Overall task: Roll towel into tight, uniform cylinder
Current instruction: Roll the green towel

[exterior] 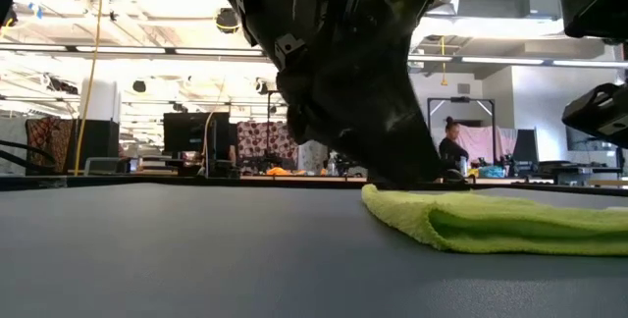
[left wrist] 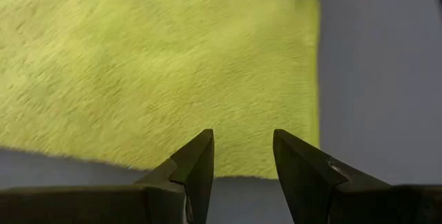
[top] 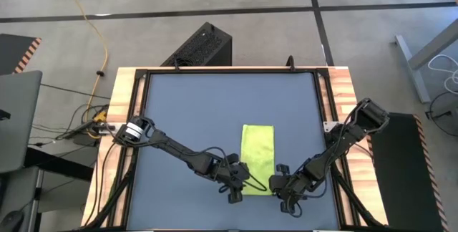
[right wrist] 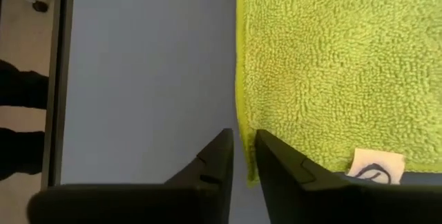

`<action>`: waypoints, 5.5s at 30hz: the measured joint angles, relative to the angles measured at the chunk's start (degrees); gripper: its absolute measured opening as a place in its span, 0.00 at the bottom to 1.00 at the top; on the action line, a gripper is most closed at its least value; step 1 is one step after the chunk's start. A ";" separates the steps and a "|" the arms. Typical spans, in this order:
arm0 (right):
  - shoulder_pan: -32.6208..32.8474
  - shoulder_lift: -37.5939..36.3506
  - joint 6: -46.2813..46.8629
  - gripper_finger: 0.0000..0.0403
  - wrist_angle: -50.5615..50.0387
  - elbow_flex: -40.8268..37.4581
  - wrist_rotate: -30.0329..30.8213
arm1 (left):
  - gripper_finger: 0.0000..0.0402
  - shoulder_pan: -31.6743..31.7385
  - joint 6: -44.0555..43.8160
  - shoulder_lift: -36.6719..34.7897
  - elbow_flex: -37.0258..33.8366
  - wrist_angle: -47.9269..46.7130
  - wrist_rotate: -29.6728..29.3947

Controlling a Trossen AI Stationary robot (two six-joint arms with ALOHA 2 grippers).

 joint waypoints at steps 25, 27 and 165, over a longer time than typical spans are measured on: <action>5.78 4.77 -2.73 0.34 1.52 0.00 12.50 | 0.35 -3.59 10.49 4.48 -0.55 3.50 1.27; 6.17 5.59 -1.93 0.34 1.72 0.06 13.15 | 0.34 -3.74 10.41 4.48 -0.55 2.72 1.33; 0.74 5.09 4.69 0.04 37.59 -14.06 -9.19 | 0.32 -0.08 -9.91 4.61 -0.90 2.84 29.91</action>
